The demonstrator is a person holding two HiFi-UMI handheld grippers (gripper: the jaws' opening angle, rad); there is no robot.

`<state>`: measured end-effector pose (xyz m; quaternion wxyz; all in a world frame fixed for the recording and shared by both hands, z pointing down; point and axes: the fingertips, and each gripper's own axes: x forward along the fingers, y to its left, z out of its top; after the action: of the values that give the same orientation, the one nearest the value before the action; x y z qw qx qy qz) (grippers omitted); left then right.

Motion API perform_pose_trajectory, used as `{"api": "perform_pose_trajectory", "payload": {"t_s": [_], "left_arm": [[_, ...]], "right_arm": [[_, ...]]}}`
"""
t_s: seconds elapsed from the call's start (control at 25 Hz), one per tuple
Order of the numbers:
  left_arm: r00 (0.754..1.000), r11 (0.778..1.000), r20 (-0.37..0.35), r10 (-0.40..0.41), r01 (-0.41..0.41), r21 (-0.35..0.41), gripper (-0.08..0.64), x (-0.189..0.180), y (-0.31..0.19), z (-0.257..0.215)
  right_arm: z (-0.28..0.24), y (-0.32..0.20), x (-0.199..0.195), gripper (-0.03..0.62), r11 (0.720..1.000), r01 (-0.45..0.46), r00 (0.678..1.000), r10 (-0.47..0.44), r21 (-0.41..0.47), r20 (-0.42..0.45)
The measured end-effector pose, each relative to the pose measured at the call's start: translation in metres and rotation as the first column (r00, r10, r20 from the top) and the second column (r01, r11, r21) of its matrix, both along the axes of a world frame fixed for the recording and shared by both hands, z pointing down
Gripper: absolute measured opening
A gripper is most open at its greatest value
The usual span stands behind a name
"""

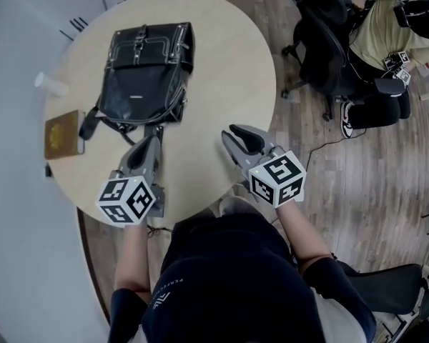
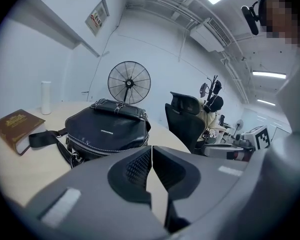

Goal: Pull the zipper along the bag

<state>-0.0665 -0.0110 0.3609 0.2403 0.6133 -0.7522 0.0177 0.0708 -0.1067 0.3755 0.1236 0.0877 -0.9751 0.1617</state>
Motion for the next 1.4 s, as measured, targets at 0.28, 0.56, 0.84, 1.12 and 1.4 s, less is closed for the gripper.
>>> {"api": "perform_pose_trajectory", "payload": {"t_s": [0.28,0.56,0.84,1.12,1.4], "left_arm": [[0.995,0.995,0.003,0.098,-0.097,-0.024,0.024,-0.011,-0.013,0.005],[0.99,0.99,-0.021,0.136,-0.137,-0.035,0.026,-0.027,-0.019,0.009],[0.993,0.992,-0.011,0.116,-0.116,-0.048,0.032,-0.054,-0.009,0.009],[0.998,0.996,-0.008,0.056,-0.056,-0.065,0.033,-0.081,0.005,0.008],[1.0,0.997,-0.019,0.011,-0.012,-0.078,0.034,-0.099,0.008,0.011]], "right_arm": [[0.007,0.009,-0.001,0.086,0.997,-0.08,0.997,0.08,-0.022,-0.003],[0.007,0.0,-0.005,0.083,0.988,-0.151,0.988,0.151,-0.033,-0.023],[0.006,-0.012,-0.047,0.083,0.995,-0.1,0.994,0.1,-0.005,-0.031],[0.011,-0.028,-0.089,0.083,1.0,-0.031,0.999,0.031,0.0,-0.044],[0.024,-0.036,-0.12,0.083,0.999,0.039,0.997,-0.04,-0.011,-0.072]]}}
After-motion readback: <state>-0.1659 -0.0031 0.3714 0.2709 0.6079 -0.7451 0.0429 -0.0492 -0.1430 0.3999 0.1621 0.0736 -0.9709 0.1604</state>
